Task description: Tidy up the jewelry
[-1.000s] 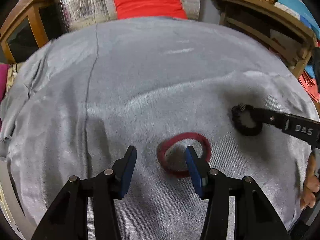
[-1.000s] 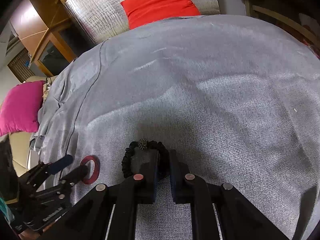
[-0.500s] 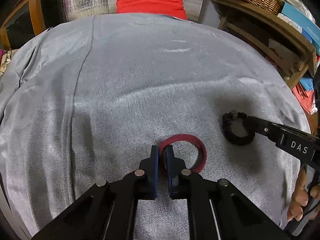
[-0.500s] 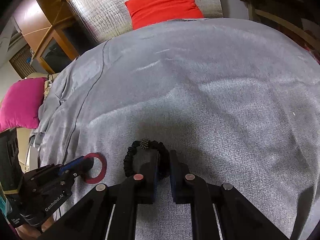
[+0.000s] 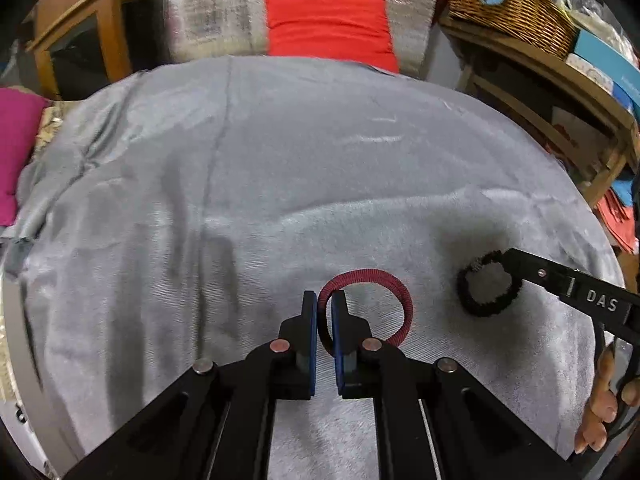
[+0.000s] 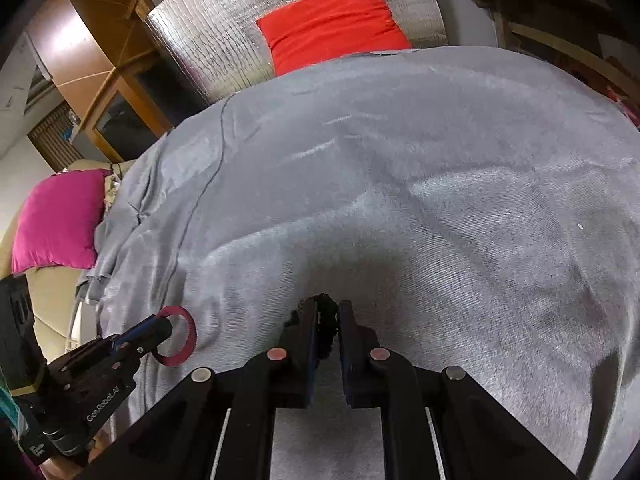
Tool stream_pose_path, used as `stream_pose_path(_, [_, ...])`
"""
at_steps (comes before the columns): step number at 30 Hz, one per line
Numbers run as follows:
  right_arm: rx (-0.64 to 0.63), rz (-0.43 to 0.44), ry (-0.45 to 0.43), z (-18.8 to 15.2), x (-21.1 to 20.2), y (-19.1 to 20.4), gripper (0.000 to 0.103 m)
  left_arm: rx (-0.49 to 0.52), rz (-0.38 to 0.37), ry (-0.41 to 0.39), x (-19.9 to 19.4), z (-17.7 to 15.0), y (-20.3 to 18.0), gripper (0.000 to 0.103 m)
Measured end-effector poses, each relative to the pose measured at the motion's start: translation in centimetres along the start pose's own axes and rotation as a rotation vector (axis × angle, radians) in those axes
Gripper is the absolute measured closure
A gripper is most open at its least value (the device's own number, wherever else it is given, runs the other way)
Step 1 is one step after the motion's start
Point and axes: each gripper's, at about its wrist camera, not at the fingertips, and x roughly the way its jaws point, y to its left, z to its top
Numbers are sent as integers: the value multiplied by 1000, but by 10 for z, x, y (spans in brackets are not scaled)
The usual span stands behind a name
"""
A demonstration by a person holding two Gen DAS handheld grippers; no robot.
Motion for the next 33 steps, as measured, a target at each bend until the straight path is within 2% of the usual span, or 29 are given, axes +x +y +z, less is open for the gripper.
stream_pose_path(12, [-48,55,-59,-16,-34,27,92,-42,145,-120,-55,-18,10,96])
stream_pose_path(17, [-50,32,-63,-20,-38,23,92,-57,139,-99,-54,-26,18,96])
stream_pose_path(22, [22,4,-5,-16,-25,0,91,-74,126,-65,-45,-29,26,96])
stream_pose_path(25, [80,18,22,-11,-19,-14,80,-80,122,-59,-42,-28,28,96])
stream_pose_path(26, [86,14,24,-11,-18,-15,64,-78,122,-57,-41,-27,28,96])
stream_pose_path(27, [90,8,29,-10,-16,-17,42,-73,124,-56,-40,-26,26,96])
stream_pose_path(28, [92,8,29,-10,-15,-18,39,-69,127,-55,-39,-26,25,96])
stream_pose_path(29, [82,10,14,-11,-15,-17,39,-65,128,-55,-39,-26,24,96])
stream_pose_path(30, [50,1,13,-11,-13,-13,44,-62,127,-55,-38,-26,24,96])
stream_pose_path(31, [26,-11,18,-12,-11,-11,51,-62,126,-54,-38,-25,23,96])
stream_pose_path(32, [1,-38,34,-13,-6,-9,67,-61,125,-54,-38,-24,23,96])
stream_pose_path(33, [-9,-58,55,-14,0,-7,71,-61,126,-55,-37,-24,23,96])
